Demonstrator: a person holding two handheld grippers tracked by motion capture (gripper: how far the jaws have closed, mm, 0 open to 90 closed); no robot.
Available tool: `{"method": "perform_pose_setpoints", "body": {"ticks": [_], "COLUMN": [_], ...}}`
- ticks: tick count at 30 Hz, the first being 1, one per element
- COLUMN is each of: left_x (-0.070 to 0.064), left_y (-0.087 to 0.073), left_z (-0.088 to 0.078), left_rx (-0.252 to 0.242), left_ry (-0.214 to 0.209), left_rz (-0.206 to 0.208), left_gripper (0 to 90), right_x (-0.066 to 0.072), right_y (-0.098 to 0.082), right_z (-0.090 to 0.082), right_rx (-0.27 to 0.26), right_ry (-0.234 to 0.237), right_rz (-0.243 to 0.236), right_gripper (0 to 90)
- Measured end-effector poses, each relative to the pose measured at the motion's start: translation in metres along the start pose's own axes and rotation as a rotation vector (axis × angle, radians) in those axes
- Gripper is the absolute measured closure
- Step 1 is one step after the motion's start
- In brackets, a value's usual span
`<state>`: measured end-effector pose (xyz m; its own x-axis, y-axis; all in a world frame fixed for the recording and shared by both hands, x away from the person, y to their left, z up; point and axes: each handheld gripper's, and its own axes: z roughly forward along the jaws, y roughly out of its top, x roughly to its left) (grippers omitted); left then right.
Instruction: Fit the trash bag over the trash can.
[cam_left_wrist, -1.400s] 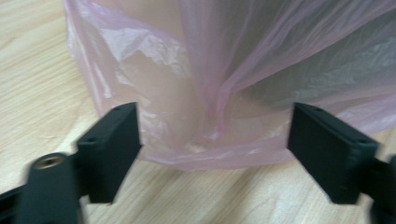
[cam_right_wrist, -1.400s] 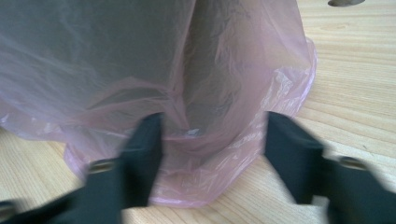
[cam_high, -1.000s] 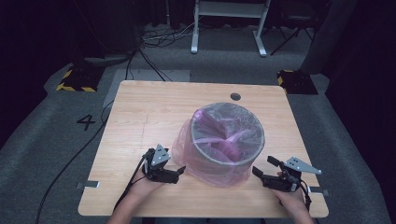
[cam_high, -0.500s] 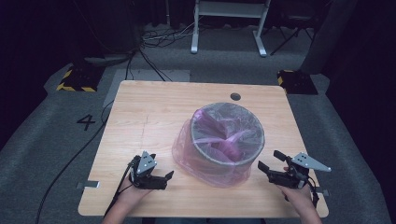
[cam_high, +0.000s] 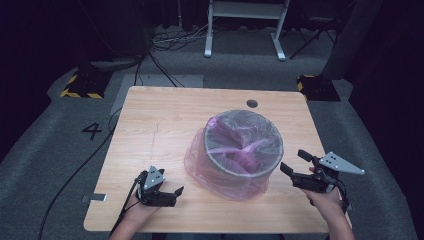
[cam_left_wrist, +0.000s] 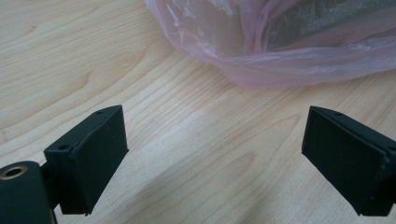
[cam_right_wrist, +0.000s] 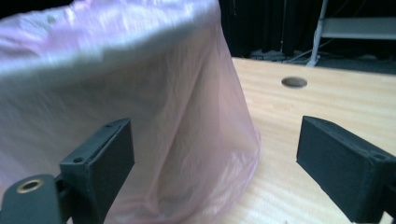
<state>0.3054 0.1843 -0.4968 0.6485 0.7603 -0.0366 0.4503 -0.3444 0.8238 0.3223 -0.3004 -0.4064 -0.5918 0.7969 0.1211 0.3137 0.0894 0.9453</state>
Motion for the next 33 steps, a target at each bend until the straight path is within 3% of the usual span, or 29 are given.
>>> {"method": "perform_pose_setpoints", "body": {"ticks": [9, 14, 33], "left_x": [0.001, 0.004, 0.003], "left_y": [-0.003, -0.003, -0.003], "left_z": [0.002, 0.001, 0.003], "left_rx": [-0.005, -0.010, 0.010], "left_ry": [-0.019, -0.041, -0.039], "left_rz": [-0.004, -0.044, -0.026], "left_gripper": [7.1, 6.8, 7.0], "right_x": [-0.003, -0.003, 0.010], "right_y": [0.029, 0.042, 0.077], "right_z": [0.002, 0.001, 0.006], "right_rx": [-0.007, -0.012, -0.034], "right_ry": [0.008, 0.007, 0.034], "right_rz": [-0.021, -0.037, -0.082], "right_gripper": [11.0, 10.9, 10.5]}}
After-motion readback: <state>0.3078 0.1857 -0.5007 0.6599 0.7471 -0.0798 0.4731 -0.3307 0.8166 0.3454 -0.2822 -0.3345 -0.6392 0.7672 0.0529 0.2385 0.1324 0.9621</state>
